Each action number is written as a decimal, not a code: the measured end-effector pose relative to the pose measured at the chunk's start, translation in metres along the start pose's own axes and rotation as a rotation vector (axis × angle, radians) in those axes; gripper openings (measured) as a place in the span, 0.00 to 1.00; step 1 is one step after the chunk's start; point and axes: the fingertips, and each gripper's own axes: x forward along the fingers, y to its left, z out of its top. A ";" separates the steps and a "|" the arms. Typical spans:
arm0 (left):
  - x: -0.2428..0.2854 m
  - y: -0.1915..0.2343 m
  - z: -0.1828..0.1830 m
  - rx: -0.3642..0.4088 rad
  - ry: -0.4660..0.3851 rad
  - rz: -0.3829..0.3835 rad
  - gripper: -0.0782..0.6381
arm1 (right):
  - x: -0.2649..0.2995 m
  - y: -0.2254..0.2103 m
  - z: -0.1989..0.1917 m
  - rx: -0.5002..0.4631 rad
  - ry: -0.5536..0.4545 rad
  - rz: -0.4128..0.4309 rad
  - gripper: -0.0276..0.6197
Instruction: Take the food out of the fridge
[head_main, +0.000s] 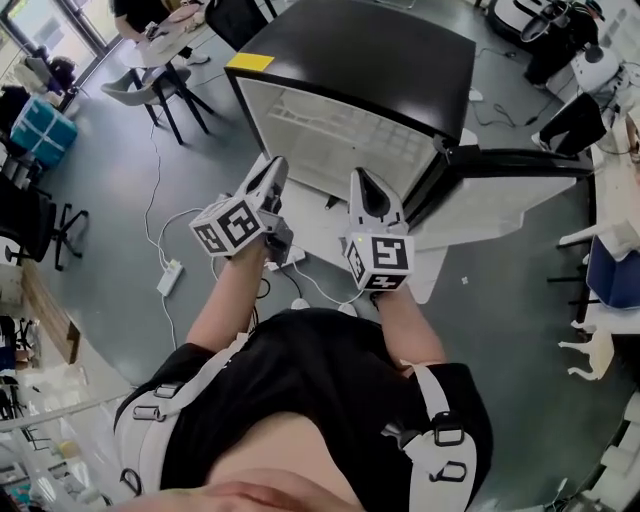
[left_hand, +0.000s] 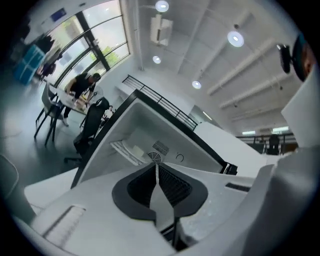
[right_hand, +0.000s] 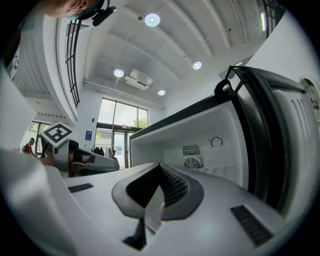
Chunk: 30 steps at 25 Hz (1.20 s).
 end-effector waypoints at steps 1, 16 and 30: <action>0.005 0.005 0.001 -0.072 -0.004 -0.021 0.12 | 0.001 -0.001 -0.002 0.001 0.004 -0.008 0.05; 0.106 0.091 -0.011 -0.706 -0.038 -0.023 0.40 | -0.016 -0.036 -0.014 -0.027 0.038 -0.163 0.05; 0.160 0.116 -0.020 -0.679 -0.031 0.152 0.46 | -0.031 -0.045 -0.012 -0.037 0.045 -0.188 0.05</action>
